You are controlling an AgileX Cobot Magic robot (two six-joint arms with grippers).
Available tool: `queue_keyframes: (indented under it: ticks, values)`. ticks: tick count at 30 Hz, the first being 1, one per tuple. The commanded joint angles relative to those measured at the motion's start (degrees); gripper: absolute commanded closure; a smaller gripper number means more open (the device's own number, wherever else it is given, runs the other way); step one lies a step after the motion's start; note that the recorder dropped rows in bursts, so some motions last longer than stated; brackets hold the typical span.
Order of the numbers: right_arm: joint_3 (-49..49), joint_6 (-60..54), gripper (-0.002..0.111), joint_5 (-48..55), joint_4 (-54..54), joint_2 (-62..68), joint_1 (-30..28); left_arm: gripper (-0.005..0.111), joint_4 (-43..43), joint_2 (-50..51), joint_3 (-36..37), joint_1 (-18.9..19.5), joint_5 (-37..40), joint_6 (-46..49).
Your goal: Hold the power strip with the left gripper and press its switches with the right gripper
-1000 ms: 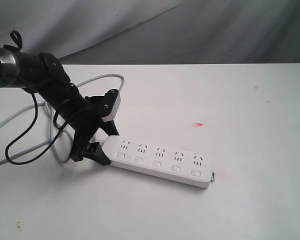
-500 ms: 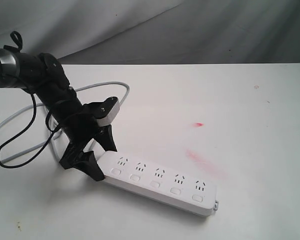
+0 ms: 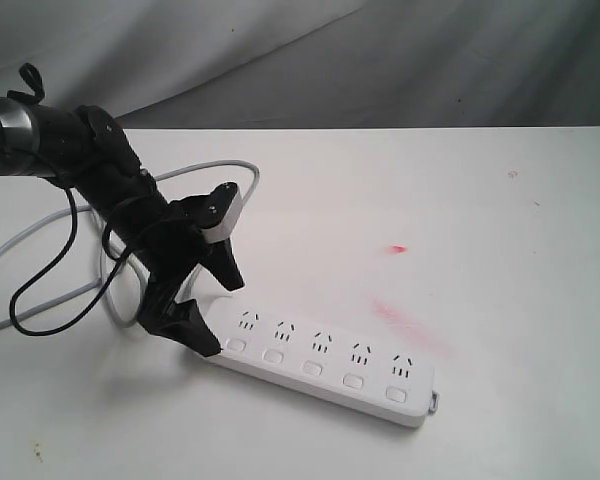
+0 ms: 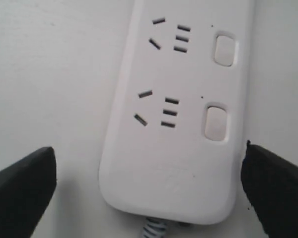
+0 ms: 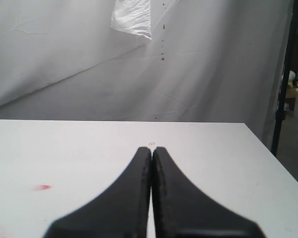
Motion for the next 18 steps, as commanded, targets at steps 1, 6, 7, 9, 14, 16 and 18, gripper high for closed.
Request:
queue_keyframes:
  ticks: [1,6,7,9,14,16,18]
  values:
    - [0.2,0.3,0.108,0.0,-0.5,-0.4,-0.5,0.011,-1.1,0.0,0.0,-0.2,-0.2,-1.0]
    - [0.2,0.3,0.108,0.0,-0.5,-0.4,-0.5,0.011,-1.1,0.0,0.0,-0.2,3.6,-6.3]
    - [0.2,0.3,0.108,0.0,-0.5,-0.4,-0.5,0.011,-1.1,0.0,0.0,-0.2,4.4,-7.3]
    - [0.2,0.3,0.108,0.0,-0.5,-0.4,-0.5,0.011,-1.1,0.0,0.0,-0.2,5.6,-10.1]
    - [0.2,0.3,0.108,0.0,-0.5,-0.4,-0.5,0.011,-1.1,0.0,0.0,-0.2,6.5,-13.9]
    - [0.2,0.3,0.108,0.0,-0.5,-0.4,-0.5,0.011,-1.1,0.0,0.0,-0.2,6.5,-13.9]
    - [0.2,0.3,0.108,0.0,-0.5,-0.4,-0.5,0.011,-1.1,0.0,0.0,-0.2,5.4,-13.9]
